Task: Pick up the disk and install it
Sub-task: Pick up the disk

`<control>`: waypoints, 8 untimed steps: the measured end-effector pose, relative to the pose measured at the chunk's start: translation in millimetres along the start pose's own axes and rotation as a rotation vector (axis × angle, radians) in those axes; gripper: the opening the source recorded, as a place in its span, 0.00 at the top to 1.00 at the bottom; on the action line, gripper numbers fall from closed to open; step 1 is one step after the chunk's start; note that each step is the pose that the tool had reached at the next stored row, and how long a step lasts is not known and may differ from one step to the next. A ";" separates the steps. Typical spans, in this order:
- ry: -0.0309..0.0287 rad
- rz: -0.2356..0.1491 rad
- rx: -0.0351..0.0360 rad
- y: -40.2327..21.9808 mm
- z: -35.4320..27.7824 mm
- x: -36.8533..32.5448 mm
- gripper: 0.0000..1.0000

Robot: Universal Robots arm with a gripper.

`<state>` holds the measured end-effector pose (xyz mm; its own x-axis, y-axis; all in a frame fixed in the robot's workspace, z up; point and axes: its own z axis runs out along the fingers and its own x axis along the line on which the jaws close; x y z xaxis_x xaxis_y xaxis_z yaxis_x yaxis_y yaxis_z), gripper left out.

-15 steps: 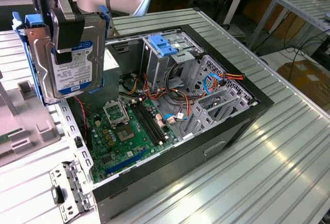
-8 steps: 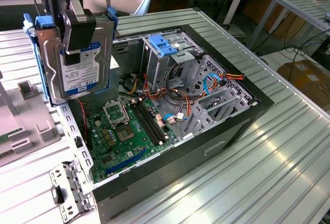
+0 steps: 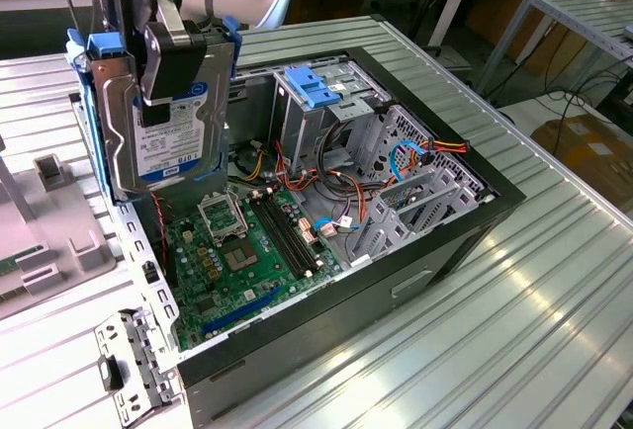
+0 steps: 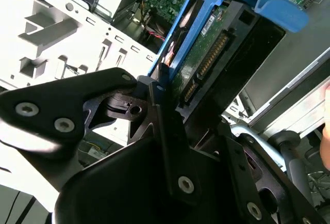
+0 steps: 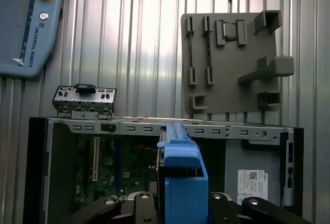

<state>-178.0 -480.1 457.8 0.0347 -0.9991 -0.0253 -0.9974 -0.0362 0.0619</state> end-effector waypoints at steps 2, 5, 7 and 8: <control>0.0000 0.000 -0.0003 -2.6 -0.2 1.3 0.63; -0.0001 0.000 -0.0007 -5.9 -0.4 3.0 0.63; 0.0000 0.000 -0.0011 -8.8 -0.6 4.2 0.63; 0.0000 0.000 -0.0013 -10.0 -0.7 4.7 0.63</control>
<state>-167.8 -484.5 457.7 0.0347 -0.9991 -0.0253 -0.9973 -0.0362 0.0632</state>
